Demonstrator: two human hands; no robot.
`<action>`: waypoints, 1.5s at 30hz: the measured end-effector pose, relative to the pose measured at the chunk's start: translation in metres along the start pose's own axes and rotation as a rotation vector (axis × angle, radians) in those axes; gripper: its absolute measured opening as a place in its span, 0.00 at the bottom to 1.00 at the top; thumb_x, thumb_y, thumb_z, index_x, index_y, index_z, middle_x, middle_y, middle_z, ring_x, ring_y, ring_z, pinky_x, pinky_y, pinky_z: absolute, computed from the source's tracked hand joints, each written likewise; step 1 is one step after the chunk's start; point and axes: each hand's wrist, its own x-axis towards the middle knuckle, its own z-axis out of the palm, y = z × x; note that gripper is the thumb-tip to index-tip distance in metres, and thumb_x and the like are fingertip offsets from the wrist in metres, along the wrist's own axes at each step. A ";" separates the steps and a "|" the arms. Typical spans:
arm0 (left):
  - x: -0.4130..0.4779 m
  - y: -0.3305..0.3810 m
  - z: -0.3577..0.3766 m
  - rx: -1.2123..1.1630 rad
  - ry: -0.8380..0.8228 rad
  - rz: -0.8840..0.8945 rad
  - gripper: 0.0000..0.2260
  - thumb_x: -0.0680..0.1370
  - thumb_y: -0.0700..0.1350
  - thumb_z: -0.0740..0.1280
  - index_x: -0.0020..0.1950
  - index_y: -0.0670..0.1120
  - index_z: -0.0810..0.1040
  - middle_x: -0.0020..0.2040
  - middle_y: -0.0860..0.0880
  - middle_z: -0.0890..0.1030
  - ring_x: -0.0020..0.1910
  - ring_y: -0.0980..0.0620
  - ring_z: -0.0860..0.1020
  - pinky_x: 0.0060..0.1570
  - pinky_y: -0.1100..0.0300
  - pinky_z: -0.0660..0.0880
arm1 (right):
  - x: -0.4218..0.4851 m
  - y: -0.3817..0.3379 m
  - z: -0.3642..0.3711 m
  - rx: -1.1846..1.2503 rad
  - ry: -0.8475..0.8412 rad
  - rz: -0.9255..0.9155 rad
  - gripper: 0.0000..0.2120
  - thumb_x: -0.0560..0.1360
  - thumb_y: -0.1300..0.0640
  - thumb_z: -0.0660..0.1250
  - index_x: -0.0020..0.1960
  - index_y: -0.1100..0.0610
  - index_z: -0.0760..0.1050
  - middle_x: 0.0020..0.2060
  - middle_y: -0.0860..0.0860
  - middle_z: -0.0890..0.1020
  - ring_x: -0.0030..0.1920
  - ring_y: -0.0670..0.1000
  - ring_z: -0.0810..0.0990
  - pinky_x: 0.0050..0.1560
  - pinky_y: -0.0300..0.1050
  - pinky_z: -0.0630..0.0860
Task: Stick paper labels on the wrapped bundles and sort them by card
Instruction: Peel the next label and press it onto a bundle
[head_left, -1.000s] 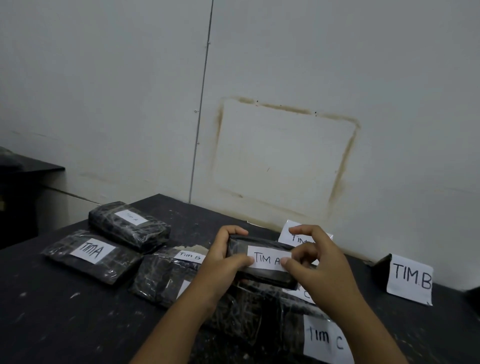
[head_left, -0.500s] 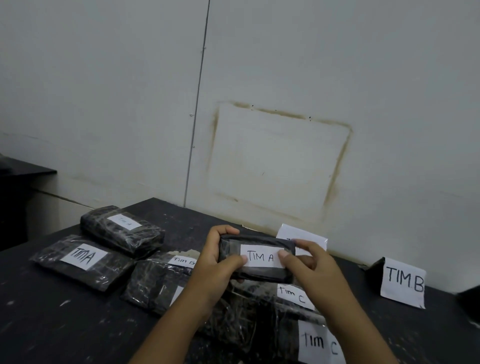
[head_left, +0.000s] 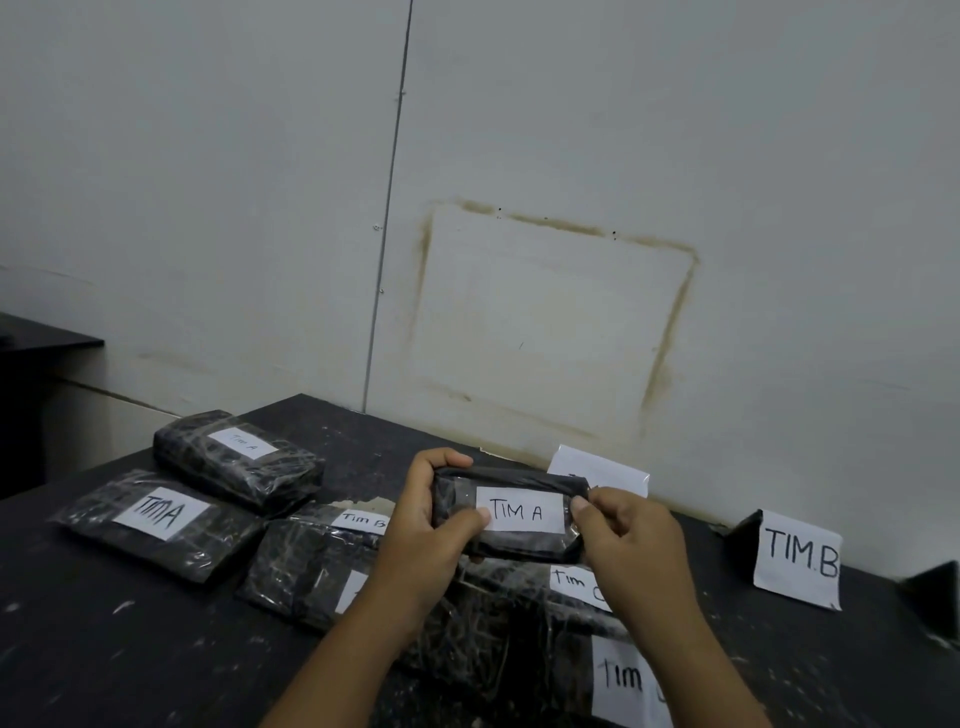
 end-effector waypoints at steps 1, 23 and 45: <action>0.000 0.000 0.000 0.008 0.002 0.005 0.19 0.75 0.33 0.66 0.48 0.60 0.74 0.38 0.45 0.71 0.36 0.49 0.72 0.35 0.60 0.76 | 0.001 0.001 0.000 -0.006 -0.006 -0.002 0.18 0.74 0.61 0.64 0.27 0.63 0.67 0.18 0.48 0.65 0.23 0.46 0.62 0.24 0.37 0.57; -0.002 0.005 0.001 0.030 0.016 -0.021 0.17 0.76 0.34 0.66 0.52 0.56 0.72 0.40 0.44 0.75 0.36 0.49 0.75 0.33 0.62 0.76 | 0.000 -0.001 -0.007 0.171 -0.206 0.094 0.15 0.73 0.65 0.59 0.30 0.58 0.74 0.24 0.52 0.76 0.29 0.50 0.69 0.34 0.44 0.65; 0.003 -0.018 -0.001 0.688 0.001 0.513 0.25 0.77 0.63 0.57 0.73 0.66 0.55 0.73 0.62 0.62 0.75 0.61 0.56 0.68 0.68 0.56 | 0.006 0.007 -0.028 0.228 -0.277 0.023 0.20 0.74 0.71 0.62 0.46 0.47 0.79 0.42 0.42 0.85 0.44 0.41 0.83 0.41 0.31 0.77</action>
